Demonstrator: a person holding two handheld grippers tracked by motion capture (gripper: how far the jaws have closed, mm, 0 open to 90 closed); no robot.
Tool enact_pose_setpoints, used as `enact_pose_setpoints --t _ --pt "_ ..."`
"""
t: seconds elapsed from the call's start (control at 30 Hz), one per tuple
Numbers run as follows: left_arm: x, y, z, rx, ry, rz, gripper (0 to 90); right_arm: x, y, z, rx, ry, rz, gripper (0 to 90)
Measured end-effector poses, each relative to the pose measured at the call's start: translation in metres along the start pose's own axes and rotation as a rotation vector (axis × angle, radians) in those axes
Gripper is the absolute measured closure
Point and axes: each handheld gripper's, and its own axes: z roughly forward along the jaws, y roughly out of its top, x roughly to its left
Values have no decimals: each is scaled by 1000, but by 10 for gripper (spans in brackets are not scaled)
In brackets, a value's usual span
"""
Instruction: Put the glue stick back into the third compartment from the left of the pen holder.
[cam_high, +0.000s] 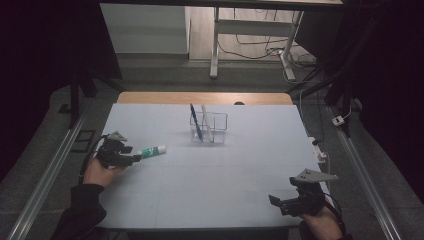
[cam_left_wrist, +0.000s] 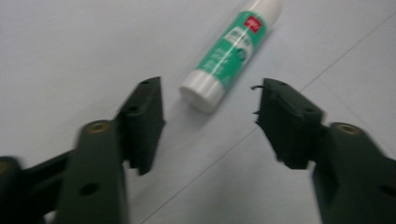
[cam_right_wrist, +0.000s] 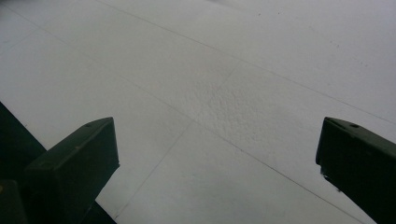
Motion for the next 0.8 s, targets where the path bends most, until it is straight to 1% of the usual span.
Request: enact_pose_setpoints --t 0.07,0.13,0.2,0.23,0.3,0.33,0.4,0.5,0.6,0.8 --pt "4 -2 0 13 7 -4 607 0 0 0 0 0 -2 0" --pt "6 -3 2 26 5 -4 706 0 0 0 1 0 -2 0" --pt "8 -3 4 50 0 3 805 0 0 0 2 1 -3 0" --pt "8 -3 6 60 4 7 839 0 0 0 3 1 -4 0" --pt "8 -1 11 87 2 10 876 0 0 0 6 0 -7 0" --pt "8 0 14 103 6 20 878 0 0 1 6 -1 -8 0" --pt "6 2 17 118 6 27 879 0 0 1 7 -1 -8 0" --pt "4 3 18 118 0 37 883 1 0 0 7 0 -8 0" --pt "2 4 17 111 -25 33 884 1 0 0 7 2 -9 0" --pt "-6 8 19 131 -64 44 885 1 0 1 10 3 -12 0"
